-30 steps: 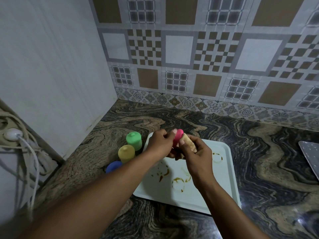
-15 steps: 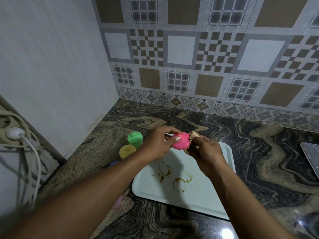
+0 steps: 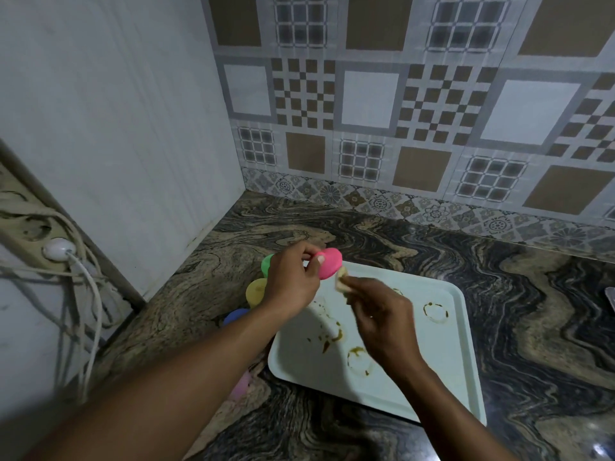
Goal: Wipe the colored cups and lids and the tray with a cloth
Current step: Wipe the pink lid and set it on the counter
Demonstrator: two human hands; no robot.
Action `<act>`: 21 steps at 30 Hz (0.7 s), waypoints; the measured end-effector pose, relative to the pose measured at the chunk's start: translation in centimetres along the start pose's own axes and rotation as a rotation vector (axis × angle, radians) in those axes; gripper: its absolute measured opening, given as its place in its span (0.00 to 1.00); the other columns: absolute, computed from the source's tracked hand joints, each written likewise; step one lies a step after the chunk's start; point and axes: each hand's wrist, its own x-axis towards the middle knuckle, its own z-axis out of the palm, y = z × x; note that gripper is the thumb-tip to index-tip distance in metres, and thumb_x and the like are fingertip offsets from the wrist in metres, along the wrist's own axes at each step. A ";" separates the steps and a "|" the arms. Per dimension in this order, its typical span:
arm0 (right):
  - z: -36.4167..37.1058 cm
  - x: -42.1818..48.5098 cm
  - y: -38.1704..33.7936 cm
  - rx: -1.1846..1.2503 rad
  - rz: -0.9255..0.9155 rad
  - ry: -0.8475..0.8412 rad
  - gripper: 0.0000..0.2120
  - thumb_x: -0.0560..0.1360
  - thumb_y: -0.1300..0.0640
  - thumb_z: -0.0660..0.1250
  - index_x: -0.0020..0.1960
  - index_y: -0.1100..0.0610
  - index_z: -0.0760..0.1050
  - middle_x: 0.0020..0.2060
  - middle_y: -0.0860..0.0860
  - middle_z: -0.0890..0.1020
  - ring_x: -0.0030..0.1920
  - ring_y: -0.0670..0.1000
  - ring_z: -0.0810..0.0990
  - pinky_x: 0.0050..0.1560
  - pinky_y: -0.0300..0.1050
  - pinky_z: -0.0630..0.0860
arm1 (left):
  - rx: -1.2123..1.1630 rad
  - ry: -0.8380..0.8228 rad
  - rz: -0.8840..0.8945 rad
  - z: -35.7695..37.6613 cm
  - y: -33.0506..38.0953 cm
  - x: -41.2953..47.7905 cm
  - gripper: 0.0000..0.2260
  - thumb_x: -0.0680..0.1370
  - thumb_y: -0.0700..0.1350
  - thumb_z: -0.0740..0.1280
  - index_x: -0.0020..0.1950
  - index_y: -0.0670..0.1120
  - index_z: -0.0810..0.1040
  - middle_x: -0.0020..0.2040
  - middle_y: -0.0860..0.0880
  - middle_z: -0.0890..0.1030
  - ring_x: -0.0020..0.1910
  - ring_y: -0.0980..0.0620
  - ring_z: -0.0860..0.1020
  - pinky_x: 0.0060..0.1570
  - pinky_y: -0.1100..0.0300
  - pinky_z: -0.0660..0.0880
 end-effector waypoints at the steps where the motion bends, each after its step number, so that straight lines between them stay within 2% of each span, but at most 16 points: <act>1: 0.0 0.4 0.1 0.027 0.075 0.077 0.18 0.74 0.69 0.69 0.58 0.51 0.83 0.48 0.44 0.86 0.47 0.41 0.84 0.47 0.47 0.82 | 0.007 0.003 0.006 -0.3 -0.2 -0.1 0.02 0.80 0.47 0.69 0.49 0.50 0.80 0.43 0.62 0.76 0.43 0.62 0.75 0.40 0.62 0.69; 3: 0.5 1.3 -0.2 0.070 0.159 0.190 0.17 0.76 0.67 0.69 0.60 0.50 0.82 0.50 0.45 0.86 0.49 0.40 0.84 0.50 0.45 0.82 | 0.028 0.012 0.035 -0.6 -0.3 -0.3 0.03 0.79 0.47 0.69 0.49 0.49 0.80 0.42 0.61 0.76 0.43 0.61 0.75 0.37 0.66 0.67; 4: 0.9 1.7 -0.6 0.079 0.129 0.172 0.17 0.76 0.67 0.69 0.60 0.51 0.82 0.52 0.46 0.86 0.52 0.40 0.84 0.53 0.44 0.82 | 0.046 0.019 0.052 -0.7 -0.2 -0.4 0.04 0.79 0.48 0.69 0.50 0.49 0.81 0.43 0.60 0.77 0.43 0.60 0.75 0.37 0.67 0.68; 6: 2.1 1.6 -1.5 0.051 -0.008 0.040 0.17 0.76 0.68 0.69 0.60 0.54 0.82 0.56 0.49 0.85 0.59 0.45 0.82 0.57 0.48 0.81 | 0.079 0.045 0.062 -1.5 -0.2 -0.5 0.03 0.79 0.47 0.68 0.50 0.50 0.81 0.44 0.58 0.79 0.43 0.60 0.77 0.38 0.63 0.73; 9: 3.2 0.9 -1.8 0.047 -0.077 -0.163 0.15 0.75 0.66 0.69 0.58 0.53 0.84 0.54 0.46 0.86 0.56 0.45 0.84 0.55 0.50 0.82 | 0.115 0.078 0.022 -3.6 -1.5 -0.7 0.03 0.79 0.47 0.69 0.49 0.50 0.81 0.47 0.53 0.82 0.46 0.53 0.80 0.46 0.54 0.78; 11: 3.6 0.8 -1.9 0.104 0.021 -0.196 0.13 0.77 0.63 0.69 0.57 0.50 0.84 0.49 0.41 0.87 0.50 0.42 0.85 0.50 0.45 0.83 | 0.129 0.125 -0.015 -5.4 -2.6 -1.2 0.02 0.77 0.46 0.70 0.48 0.50 0.81 0.47 0.52 0.83 0.45 0.51 0.81 0.47 0.53 0.79; 13: 4.3 1.3 -1.8 0.136 0.156 -0.101 0.10 0.78 0.60 0.68 0.53 0.46 0.83 0.41 0.39 0.86 0.42 0.41 0.85 0.42 0.38 0.81 | 0.144 0.141 -0.010 -7.3 -3.6 -1.9 0.02 0.76 0.45 0.71 0.47 0.51 0.82 0.44 0.54 0.84 0.43 0.53 0.81 0.47 0.55 0.79; 14: 4.5 1.7 -1.6 0.136 0.221 -0.044 0.10 0.78 0.59 0.67 0.51 0.45 0.82 0.38 0.39 0.85 0.40 0.40 0.84 0.39 0.38 0.81 | 0.150 0.111 0.006 -8.2 -4.0 -2.3 0.02 0.75 0.45 0.71 0.47 0.51 0.83 0.43 0.54 0.84 0.42 0.54 0.81 0.46 0.55 0.79; 16: 5.2 2.3 -1.2 0.115 0.343 0.013 0.09 0.78 0.58 0.67 0.51 0.45 0.81 0.37 0.40 0.84 0.38 0.41 0.83 0.40 0.46 0.83 | 0.142 0.015 0.026 -10.3 -4.8 -3.4 0.04 0.75 0.44 0.71 0.47 0.51 0.83 0.42 0.54 0.84 0.42 0.54 0.82 0.47 0.54 0.80; 18: 5.9 2.2 -0.8 0.108 0.423 0.011 0.08 0.78 0.58 0.67 0.52 0.47 0.81 0.39 0.43 0.85 0.39 0.46 0.84 0.44 0.54 0.84 | 0.147 -0.058 0.039 -12.2 -6.2 -5.0 0.05 0.74 0.44 0.71 0.48 0.50 0.83 0.43 0.53 0.84 0.43 0.54 0.82 0.47 0.54 0.80; 21: 7.4 0.9 -0.8 0.109 0.446 -0.039 0.06 0.77 0.58 0.67 0.51 0.50 0.82 0.42 0.48 0.86 0.42 0.51 0.85 0.48 0.58 0.83 | 0.203 -0.089 0.061 -13.8 -8.4 -8.2 0.05 0.73 0.42 0.71 0.48 0.48 0.84 0.44 0.52 0.83 0.43 0.54 0.81 0.44 0.54 0.79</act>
